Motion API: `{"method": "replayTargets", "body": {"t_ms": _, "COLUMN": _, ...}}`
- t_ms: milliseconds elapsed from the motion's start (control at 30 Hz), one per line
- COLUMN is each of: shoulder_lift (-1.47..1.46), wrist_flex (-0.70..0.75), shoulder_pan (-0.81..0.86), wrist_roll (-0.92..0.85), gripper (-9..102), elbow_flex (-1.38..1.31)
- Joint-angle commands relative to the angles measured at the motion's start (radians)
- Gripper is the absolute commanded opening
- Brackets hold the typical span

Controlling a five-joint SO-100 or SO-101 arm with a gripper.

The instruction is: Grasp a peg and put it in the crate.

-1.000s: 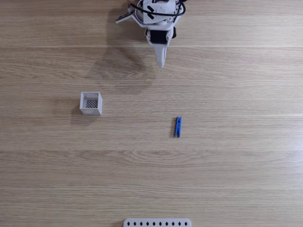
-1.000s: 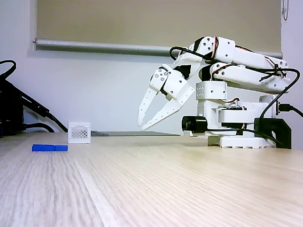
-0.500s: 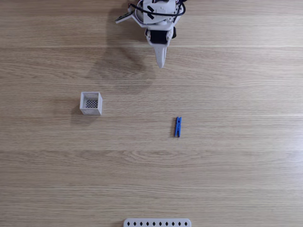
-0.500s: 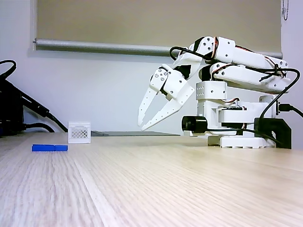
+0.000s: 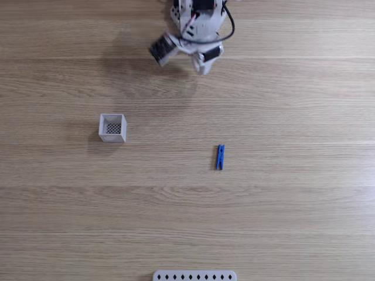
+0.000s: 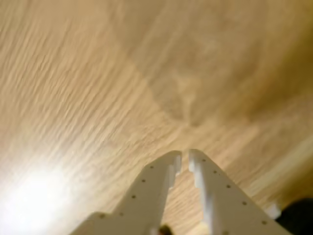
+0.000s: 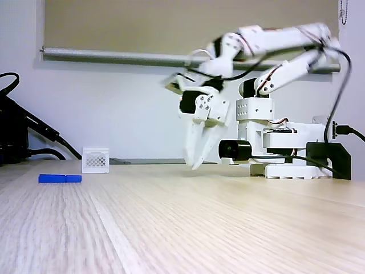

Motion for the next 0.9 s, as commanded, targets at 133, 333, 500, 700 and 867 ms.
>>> {"method": "replayTargets", "body": {"t_ms": 133, "shoulder_lift": -0.385, "wrist_flex": -0.006, "shoulder_pan": 0.005, "wrist_roll": -0.523, "gripper": -1, "elbow_flex": -0.569}}
{"method": "replayTargets", "body": {"t_ms": 333, "shoulder_lift": -0.612, "wrist_flex": -0.014, "shoulder_pan": -0.008, "wrist_roll": -0.586, "gripper": 0, "elbow_flex": -0.873}}
{"method": "replayTargets", "body": {"t_ms": 500, "shoulder_lift": -0.805, "wrist_flex": -0.031, "shoulder_pan": -0.014, "wrist_roll": -0.595, "gripper": 2, "elbow_flex": -1.003}}
{"method": "replayTargets", "body": {"t_ms": 700, "shoulder_lift": -0.96, "wrist_flex": -0.19, "shoulder_pan": -0.028, "wrist_roll": -0.578, "gripper": 20, "elbow_flex": -1.101}}
{"method": "replayTargets", "body": {"t_ms": 867, "shoulder_lift": -1.032, "wrist_flex": -0.221, "shoulder_pan": -0.035, "wrist_roll": -0.577, "gripper": 25, "elbow_flex": -1.164}}
